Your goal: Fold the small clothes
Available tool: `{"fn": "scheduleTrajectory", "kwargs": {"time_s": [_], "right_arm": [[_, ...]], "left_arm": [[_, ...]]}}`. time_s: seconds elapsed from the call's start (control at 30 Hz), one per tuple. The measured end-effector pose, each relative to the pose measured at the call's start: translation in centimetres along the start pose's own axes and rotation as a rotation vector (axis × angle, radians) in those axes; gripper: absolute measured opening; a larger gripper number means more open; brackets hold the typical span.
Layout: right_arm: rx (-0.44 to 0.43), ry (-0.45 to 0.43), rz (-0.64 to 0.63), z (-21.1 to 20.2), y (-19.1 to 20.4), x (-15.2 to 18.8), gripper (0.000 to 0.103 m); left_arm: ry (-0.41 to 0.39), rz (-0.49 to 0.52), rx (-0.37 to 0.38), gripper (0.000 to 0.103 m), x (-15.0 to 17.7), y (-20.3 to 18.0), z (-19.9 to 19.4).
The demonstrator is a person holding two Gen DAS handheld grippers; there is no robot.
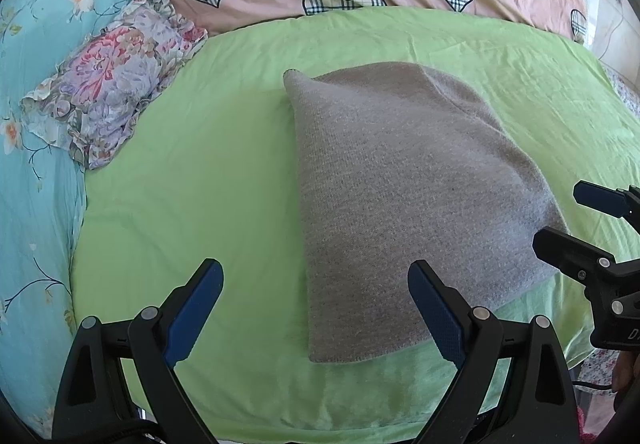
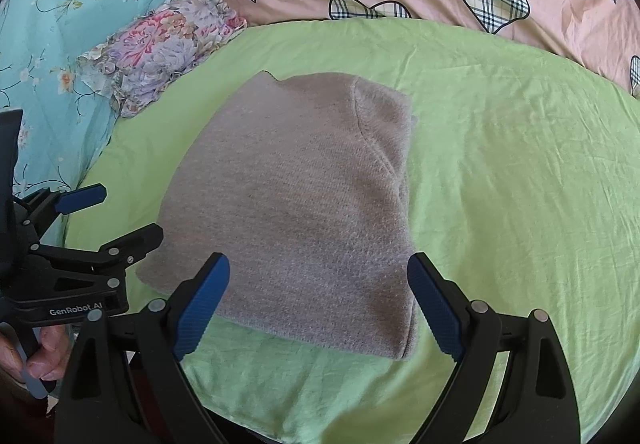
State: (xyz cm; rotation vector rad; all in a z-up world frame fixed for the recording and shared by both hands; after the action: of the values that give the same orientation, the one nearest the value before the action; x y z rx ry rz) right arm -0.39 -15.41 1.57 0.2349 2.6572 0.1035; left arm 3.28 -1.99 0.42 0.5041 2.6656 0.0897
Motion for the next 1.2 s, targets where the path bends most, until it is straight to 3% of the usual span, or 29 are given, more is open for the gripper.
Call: {"fn": "scheduleTrajectory", "kwargs": {"time_s": [1.2], "right_arm": [[-0.021, -0.030, 0.039, -0.7, -1.0, -0.5, 0.091]], "left_arm": [[-0.004, 0.024, -0.002, 0.094, -0.9, -0.4, 0.2]]}}
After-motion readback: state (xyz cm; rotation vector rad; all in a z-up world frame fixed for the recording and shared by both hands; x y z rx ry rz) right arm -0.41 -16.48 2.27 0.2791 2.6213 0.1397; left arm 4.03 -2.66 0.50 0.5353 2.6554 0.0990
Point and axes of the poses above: each gripper's, at about its wrist camera, not at the fingertips, and z roughly the way its jaws point, y to its left, x to its underside, the point moved 4 cm from there along z, roughly the way its jaws point, and after that the axes turned 13 degrees about y, right-handed, at the moved point
